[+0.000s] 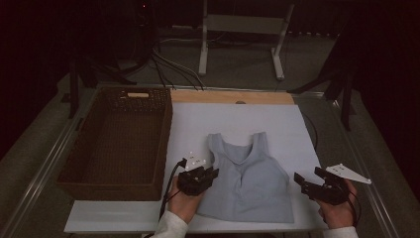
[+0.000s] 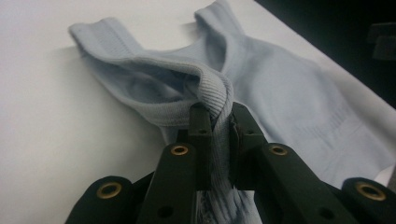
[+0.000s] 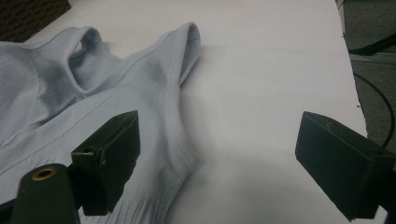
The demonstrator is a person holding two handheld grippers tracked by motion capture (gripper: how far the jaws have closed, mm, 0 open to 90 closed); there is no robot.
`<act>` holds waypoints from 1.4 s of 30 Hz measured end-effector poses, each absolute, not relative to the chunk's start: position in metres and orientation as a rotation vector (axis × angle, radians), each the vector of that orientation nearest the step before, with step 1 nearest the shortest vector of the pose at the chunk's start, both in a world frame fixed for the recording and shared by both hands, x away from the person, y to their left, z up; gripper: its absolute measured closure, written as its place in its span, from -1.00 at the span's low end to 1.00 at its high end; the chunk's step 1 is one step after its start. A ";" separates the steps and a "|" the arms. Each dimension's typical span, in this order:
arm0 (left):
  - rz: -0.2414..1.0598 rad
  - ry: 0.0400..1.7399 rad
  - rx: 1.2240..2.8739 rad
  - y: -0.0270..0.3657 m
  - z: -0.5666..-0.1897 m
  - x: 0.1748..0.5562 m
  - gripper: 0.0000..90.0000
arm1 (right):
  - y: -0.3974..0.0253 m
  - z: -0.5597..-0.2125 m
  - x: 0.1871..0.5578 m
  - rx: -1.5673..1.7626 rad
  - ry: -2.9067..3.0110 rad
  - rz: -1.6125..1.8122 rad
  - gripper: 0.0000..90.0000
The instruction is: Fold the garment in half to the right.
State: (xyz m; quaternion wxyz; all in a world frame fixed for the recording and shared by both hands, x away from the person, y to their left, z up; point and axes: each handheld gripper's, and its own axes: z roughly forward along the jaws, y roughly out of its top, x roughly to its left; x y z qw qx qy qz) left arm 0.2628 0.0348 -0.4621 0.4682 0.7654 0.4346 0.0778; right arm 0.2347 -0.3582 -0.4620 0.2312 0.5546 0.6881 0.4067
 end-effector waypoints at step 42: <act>0.137 0.900 1.869 -0.009 -0.445 0.264 0.81 | -0.357 -0.462 0.235 1.523 1.896 1.126 -0.69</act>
